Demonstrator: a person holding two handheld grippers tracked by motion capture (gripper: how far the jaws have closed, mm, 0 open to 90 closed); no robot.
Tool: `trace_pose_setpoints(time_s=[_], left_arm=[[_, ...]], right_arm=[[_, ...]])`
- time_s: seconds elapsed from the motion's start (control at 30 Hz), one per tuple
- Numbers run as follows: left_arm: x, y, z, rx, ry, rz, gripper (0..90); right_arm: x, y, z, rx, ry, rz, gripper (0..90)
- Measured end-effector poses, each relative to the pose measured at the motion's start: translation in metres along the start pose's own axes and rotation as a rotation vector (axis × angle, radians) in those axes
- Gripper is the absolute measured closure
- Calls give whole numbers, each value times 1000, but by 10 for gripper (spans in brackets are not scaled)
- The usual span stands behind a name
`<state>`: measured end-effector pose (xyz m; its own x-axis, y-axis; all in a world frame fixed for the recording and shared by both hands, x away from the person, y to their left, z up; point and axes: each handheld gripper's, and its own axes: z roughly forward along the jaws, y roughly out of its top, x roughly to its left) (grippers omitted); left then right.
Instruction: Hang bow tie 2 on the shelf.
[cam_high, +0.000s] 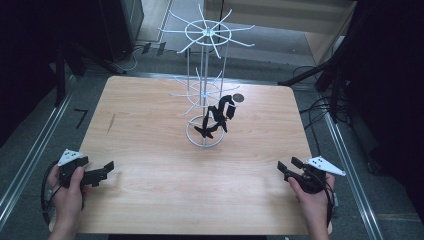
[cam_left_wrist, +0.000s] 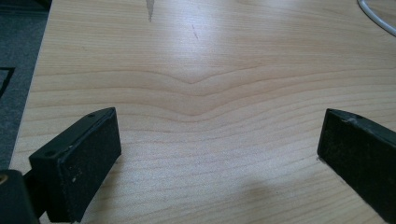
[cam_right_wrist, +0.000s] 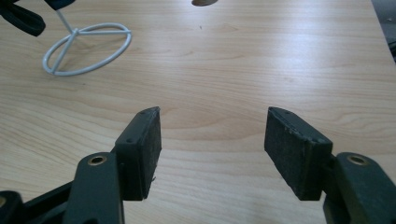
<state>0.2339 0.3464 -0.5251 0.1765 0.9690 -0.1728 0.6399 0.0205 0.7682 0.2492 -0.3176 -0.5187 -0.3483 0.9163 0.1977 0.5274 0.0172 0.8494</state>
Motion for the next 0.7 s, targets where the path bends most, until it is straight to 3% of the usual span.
trace_pose_setpoints(time_s=[0.7], left_arm=[[0,0,0,-2,1,-1,0]], right_arm=[[-32,-25,-21,7,-56,48,360]])
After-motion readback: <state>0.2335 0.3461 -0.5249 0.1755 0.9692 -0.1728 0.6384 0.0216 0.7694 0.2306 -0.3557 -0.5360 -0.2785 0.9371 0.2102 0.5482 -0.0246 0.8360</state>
